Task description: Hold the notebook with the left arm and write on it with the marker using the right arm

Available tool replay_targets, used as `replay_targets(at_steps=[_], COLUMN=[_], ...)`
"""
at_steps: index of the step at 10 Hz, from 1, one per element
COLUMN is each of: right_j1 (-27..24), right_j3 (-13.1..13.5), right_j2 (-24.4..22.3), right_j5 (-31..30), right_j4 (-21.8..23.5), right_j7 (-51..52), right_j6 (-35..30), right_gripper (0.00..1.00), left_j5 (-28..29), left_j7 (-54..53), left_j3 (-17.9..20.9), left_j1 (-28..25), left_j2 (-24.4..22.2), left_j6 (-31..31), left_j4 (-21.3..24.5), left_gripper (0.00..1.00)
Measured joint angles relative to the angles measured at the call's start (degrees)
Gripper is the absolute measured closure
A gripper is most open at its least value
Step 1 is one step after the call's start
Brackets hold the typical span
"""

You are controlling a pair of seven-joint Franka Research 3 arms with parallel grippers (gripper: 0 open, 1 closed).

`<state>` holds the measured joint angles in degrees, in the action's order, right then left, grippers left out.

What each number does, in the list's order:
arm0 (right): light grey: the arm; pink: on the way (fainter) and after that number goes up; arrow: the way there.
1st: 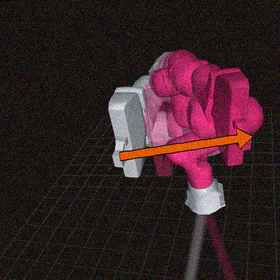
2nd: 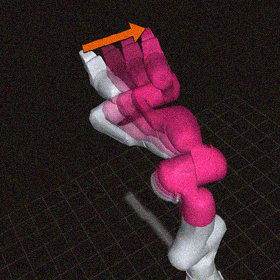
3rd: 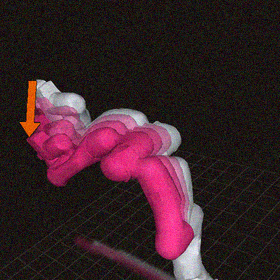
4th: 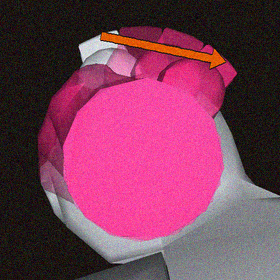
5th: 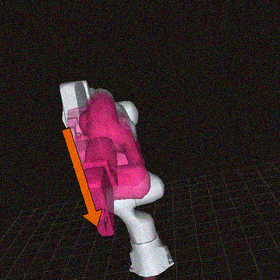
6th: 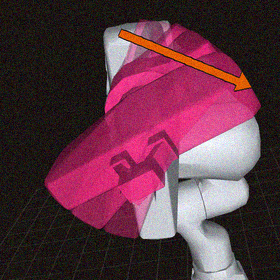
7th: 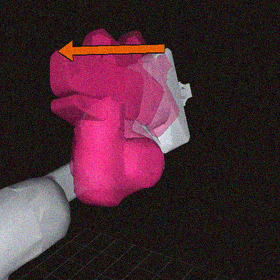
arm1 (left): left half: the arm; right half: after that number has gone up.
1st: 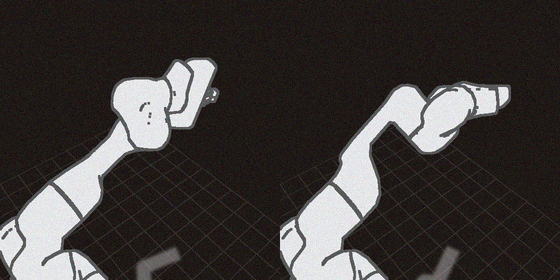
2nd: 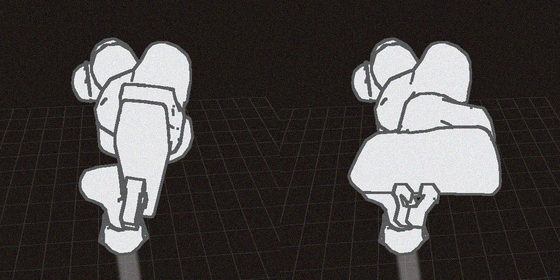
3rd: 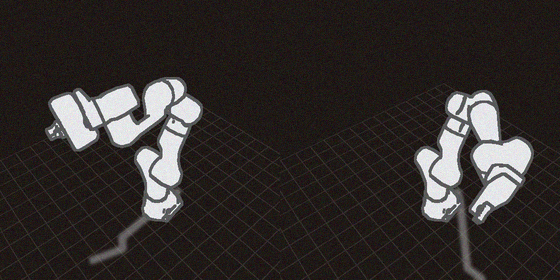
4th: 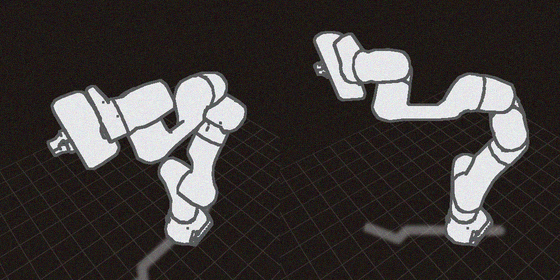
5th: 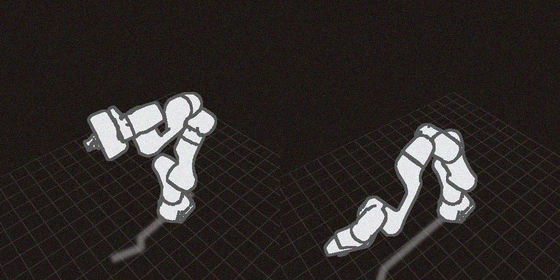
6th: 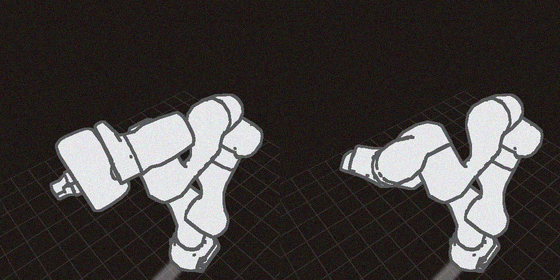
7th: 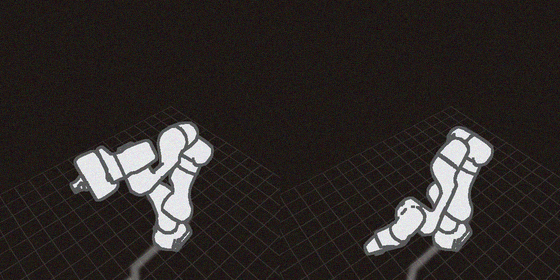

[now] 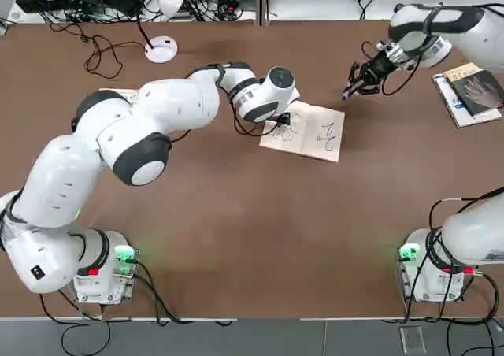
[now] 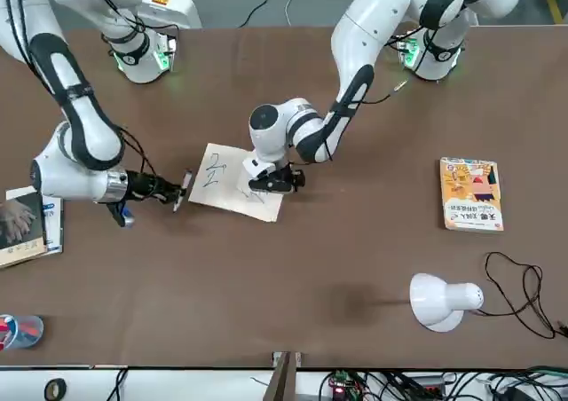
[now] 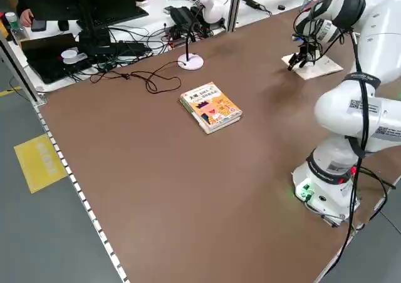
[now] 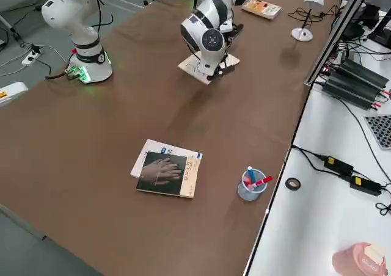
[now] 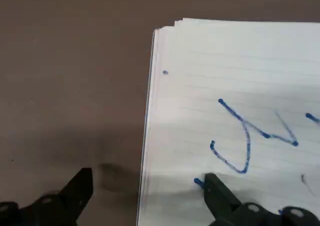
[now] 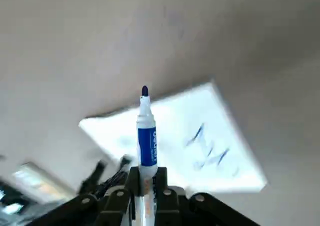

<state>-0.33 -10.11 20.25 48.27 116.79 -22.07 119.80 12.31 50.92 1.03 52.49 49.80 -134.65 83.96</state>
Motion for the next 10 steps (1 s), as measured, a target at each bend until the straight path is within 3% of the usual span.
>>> replay_targets(at_steps=[3,6,10], right_j1=[1.0,3.6,4.1], right_j3=[-0.2,-0.3,-0.1], right_j2=[-0.3,-0.3,-0.2], right_j5=[11.2,24.0,27.4], right_j4=[0.5,4.7,9.1], right_j7=[-4.8,-5.2,-1.4], right_j6=[-5.3,-5.6,-5.5], right_gripper=[0.83,0.83,0.83], left_j5=[0.0,0.0,0.0], left_j7=[0.0,0.0,0.0], left_j3=[0.0,0.0,0.0], left_j1=[0.0,0.0,0.0], left_j2=[0.0,0.0,0.0], left_j6=[0.0,0.0,0.0], left_j4=[0.0,0.0,0.0], left_gripper=[0.00,0.00,0.00])
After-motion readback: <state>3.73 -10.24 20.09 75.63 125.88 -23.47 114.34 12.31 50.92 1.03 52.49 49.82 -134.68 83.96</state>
